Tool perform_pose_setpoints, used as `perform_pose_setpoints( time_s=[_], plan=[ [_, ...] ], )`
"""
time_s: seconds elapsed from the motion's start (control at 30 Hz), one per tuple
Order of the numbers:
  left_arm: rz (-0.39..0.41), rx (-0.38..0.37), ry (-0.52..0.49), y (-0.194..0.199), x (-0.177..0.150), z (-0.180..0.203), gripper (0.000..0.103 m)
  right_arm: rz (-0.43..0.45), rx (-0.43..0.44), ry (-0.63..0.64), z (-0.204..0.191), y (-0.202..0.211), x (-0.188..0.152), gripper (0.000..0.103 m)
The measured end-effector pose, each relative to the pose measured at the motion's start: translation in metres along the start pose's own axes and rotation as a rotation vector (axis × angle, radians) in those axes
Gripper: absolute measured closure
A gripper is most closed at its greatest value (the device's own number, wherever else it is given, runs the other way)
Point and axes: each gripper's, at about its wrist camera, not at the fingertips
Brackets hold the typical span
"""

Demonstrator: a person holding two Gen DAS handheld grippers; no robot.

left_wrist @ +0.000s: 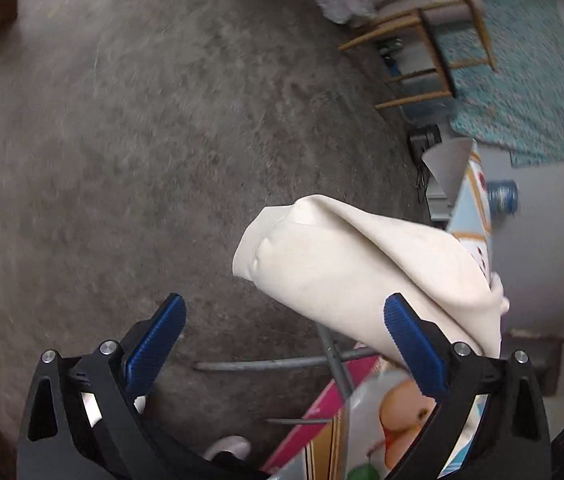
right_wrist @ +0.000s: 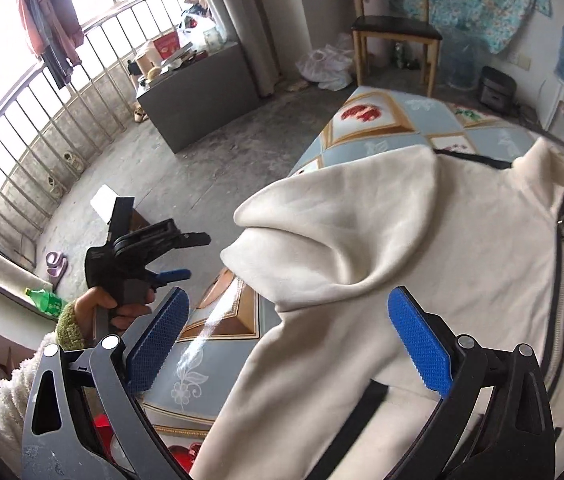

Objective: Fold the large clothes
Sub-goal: 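Reach the left tool to a jacket sleeve cuff and close on it, then lift the sleeve with the left tool, lay it across the jacket front, release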

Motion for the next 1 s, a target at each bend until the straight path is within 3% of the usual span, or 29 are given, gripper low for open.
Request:
perform_pose_setpoints(
  time_s=[0.23, 0.33, 0.47, 0.5, 0.6, 0.77, 0.87, 1.0],
  plan=[
    [-0.326, -0.259, 0.331, -0.098, 0.004, -0.035, 0.006, -0.051, -0.034, -0.034, 0.005, -0.038, 0.006, 0.006],
    [-0.374, -0.318, 0.449, -0.124, -0.003, -0.037, 0.006, -0.052, -0.049, -0.059, 0.010, -0.043, 0.010, 0.006],
    [-0.410, -0.435, 0.533, -0.140, -0.005, -0.031, 0.006, -0.061, -0.082, -0.072, 0.014, -0.047, 0.009, 0.006],
    [-0.412, -0.440, 0.545, -0.144, -0.004, -0.029, 0.006, -0.063, -0.086, -0.075, 0.015, -0.048, 0.009, 0.006],
    [-0.402, -0.452, 0.581, -0.151, 0.001, -0.030, 0.019, -0.055, -0.097, -0.088, 0.017, -0.046, 0.010, 0.006],
    [-0.339, -0.444, 0.548, -0.137, 0.016, -0.026, 0.078, -0.027, -0.109, -0.111, 0.023, -0.036, 0.011, 0.006],
    [-0.260, -0.406, 0.487, -0.113, 0.029, -0.022, 0.092, 0.002, -0.120, -0.124, 0.029, -0.027, 0.013, 0.006],
    [-0.057, -0.301, 0.314, -0.040, 0.046, 0.004, 0.096, 0.062, -0.139, -0.123, 0.038, -0.005, 0.012, 0.006]
  ],
)
Point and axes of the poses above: each gripper's, at about its wrist camera, not at the fingertips, and y roughly against the way its jaws point, z to its right, x to its top, and after that the axes turned 1 degree about y, right-handed
